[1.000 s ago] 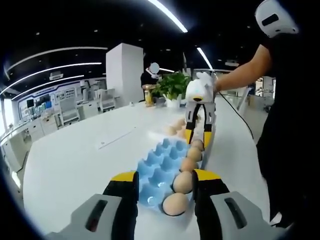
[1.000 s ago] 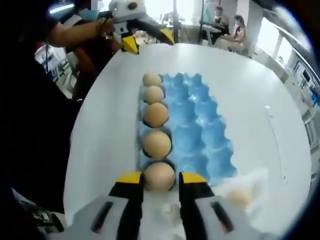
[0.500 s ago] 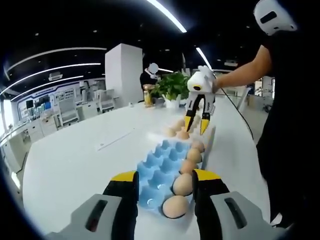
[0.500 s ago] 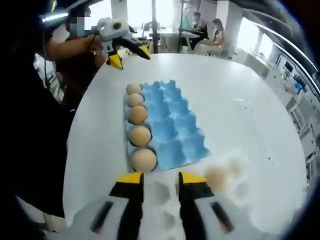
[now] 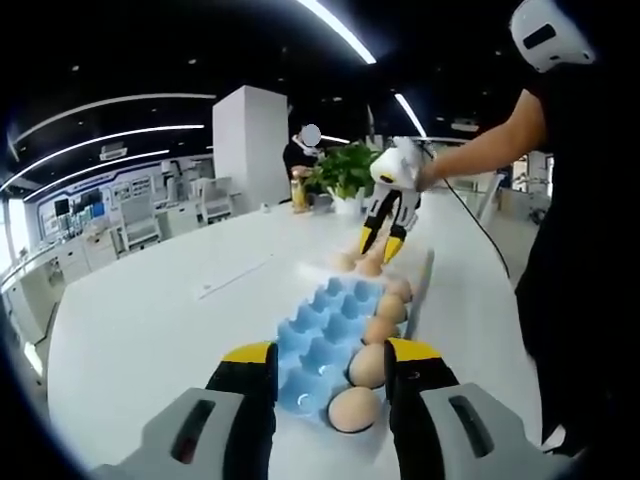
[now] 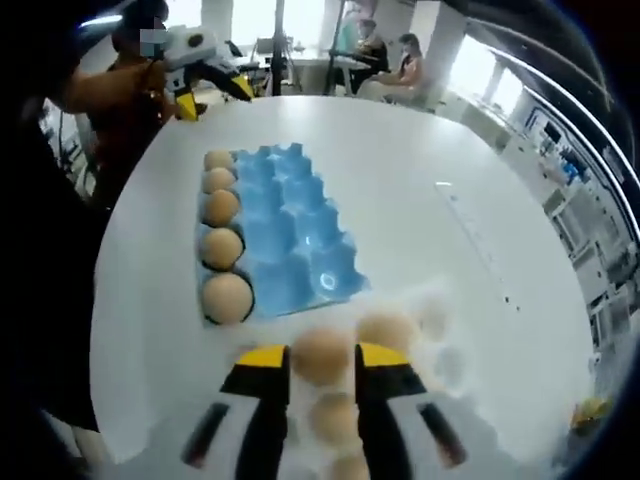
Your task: Place the egg into an empty slot of the egg tray after lifting it from the table, then release the egg inside the slot.
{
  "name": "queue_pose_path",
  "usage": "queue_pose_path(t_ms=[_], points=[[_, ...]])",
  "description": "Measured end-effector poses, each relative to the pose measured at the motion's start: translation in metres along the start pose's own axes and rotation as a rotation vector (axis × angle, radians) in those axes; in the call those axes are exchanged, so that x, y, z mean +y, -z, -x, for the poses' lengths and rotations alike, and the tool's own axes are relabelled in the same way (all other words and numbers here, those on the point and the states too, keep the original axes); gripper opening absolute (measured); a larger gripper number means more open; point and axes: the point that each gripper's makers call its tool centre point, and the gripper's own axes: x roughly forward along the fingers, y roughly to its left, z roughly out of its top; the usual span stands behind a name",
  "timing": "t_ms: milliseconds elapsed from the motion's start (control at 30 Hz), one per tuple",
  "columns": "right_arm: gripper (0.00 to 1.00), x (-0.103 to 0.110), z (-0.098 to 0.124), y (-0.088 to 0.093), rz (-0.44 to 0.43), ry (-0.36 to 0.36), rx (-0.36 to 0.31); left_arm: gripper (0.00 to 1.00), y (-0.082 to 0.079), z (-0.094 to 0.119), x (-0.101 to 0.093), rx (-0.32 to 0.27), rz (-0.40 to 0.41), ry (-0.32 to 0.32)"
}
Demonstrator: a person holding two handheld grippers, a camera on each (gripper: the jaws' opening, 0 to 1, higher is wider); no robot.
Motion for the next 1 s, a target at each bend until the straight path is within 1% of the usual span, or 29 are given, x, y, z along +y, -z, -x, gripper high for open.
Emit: queue_pose_path(t_ms=[167, 233, 267, 333, 367, 500, 600, 633, 700, 733, 800, 833, 900, 933, 1000], points=[[0.26, 0.002, -0.01, 0.003, -0.014, -0.017, 0.022, 0.43, 0.003, 0.004, 0.003, 0.002, 0.008, -0.02], [0.26, 0.002, -0.014, 0.006, -0.008, -0.018, 0.043, 0.43, 0.004, 0.005, 0.003, 0.001, 0.009, -0.024], [0.26, 0.002, -0.015, 0.009, -0.007, -0.021, 0.056, 0.44, 0.005, 0.006, 0.003, 0.001, 0.008, -0.024], [0.25, 0.003, -0.017, 0.011, -0.013, -0.031, 0.062, 0.47, 0.006, 0.005, 0.003, 0.004, 0.007, -0.022], [0.25, 0.002, -0.017, 0.01, -0.034, -0.042, 0.061, 0.49, 0.007, 0.005, 0.002, 0.008, 0.003, -0.02], [0.26, 0.002, -0.018, 0.011, -0.106, -0.072, 0.067, 0.49, 0.006, 0.002, 0.001, 0.009, -0.002, -0.003], [0.26, 0.003, -0.018, 0.012, -0.064, -0.097, 0.075, 0.49, 0.005, 0.001, 0.0, 0.014, 0.002, 0.017], [0.26, 0.002, -0.019, 0.012, -0.076, -0.107, 0.081, 0.5, 0.006, 0.0, 0.0, 0.018, 0.003, 0.019], [0.26, 0.002, -0.02, 0.012, -0.085, -0.125, 0.093, 0.54, 0.007, -0.001, 0.002, 0.026, 0.003, 0.018], [0.26, 0.002, -0.02, 0.012, -0.084, -0.131, 0.099, 0.57, 0.008, -0.002, 0.003, 0.028, 0.007, 0.013], [0.26, 0.003, -0.021, 0.012, -0.072, -0.14, 0.114, 0.71, 0.009, -0.003, 0.009, 0.038, 0.039, -0.013], [0.26, 0.004, -0.021, 0.013, -0.065, -0.145, 0.122, 0.76, 0.01, -0.003, 0.01, 0.04, 0.041, -0.011], [0.26, 0.004, -0.021, 0.013, -0.065, -0.148, 0.124, 0.74, 0.009, -0.003, 0.007, 0.034, 0.032, 0.005], [0.26, 0.004, -0.021, 0.014, -0.07, -0.15, 0.126, 0.75, 0.007, -0.003, 0.005, 0.022, 0.035, 0.019], [0.25, 0.004, -0.021, 0.014, -0.103, -0.144, 0.129, 0.81, 0.004, -0.004, 0.0, 0.01, 0.068, 0.057]])
